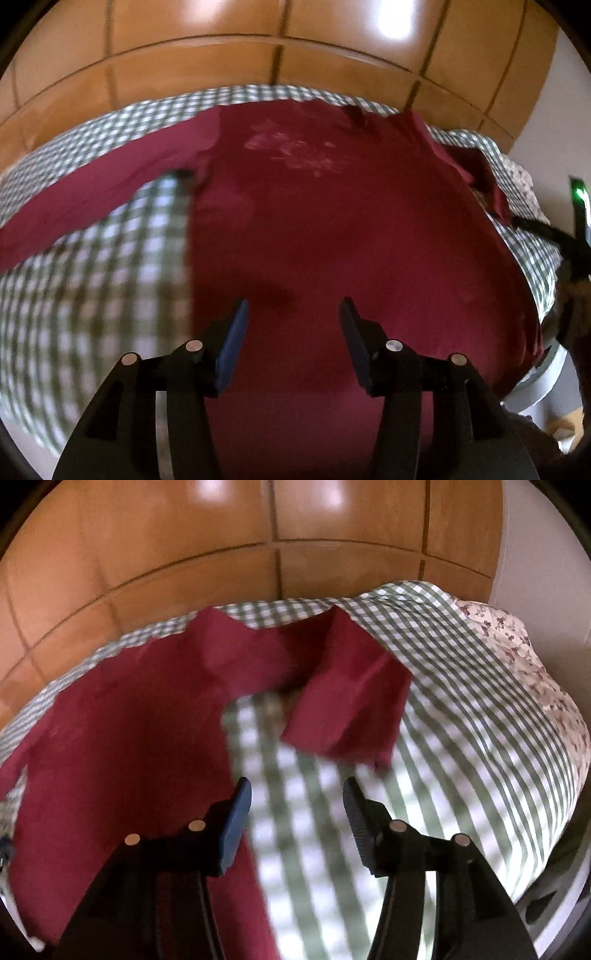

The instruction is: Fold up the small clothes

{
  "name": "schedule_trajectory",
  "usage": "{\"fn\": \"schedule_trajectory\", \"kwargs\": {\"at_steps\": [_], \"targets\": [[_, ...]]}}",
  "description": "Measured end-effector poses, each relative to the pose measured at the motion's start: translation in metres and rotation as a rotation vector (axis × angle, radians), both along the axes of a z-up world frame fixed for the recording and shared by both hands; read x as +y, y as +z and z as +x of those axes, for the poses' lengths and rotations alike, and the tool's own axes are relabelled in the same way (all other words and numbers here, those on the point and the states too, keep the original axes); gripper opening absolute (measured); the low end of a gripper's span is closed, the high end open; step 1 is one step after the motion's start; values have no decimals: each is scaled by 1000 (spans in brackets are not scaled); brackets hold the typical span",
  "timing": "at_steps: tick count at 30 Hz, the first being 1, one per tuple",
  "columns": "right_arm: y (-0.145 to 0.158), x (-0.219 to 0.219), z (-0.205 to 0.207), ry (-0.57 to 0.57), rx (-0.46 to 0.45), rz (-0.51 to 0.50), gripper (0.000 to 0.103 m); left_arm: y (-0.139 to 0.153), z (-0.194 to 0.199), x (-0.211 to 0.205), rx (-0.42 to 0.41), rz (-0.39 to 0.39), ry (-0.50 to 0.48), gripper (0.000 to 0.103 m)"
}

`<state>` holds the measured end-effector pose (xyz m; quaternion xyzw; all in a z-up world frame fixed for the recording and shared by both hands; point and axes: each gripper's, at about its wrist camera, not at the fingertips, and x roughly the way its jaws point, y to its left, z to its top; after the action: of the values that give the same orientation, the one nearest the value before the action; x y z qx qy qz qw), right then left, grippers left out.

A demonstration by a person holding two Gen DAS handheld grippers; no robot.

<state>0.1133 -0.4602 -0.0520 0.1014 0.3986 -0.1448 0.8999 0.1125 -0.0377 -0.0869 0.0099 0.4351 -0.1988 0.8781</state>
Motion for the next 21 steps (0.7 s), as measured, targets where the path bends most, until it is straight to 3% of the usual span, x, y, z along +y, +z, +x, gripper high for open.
{"fn": "schedule_trajectory", "kwargs": {"at_steps": [3,5,6,9,15,18,21], "targets": [[-14,-15,32,-32,41,-9,49,-8,15,-16,-1,42,-1,50],[-19,-28,44,-63,74,-23,26,-13,24,-19,0,70,10,50],[-18,-33,45,-80,79,-32,7,-16,29,-18,3,80,24,50],[7,-56,34,-124,9,-41,6,-19,38,-14,-6,89,55,50],[89,-111,3,-219,-157,-116,4,-26,52,-7,-4,76,99,53],[113,-143,2,-287,-170,-216,4,-27,55,-9,-8,80,104,55],[115,-181,16,-366,-130,-296,0,-27,56,-12,-11,97,106,56]]}}
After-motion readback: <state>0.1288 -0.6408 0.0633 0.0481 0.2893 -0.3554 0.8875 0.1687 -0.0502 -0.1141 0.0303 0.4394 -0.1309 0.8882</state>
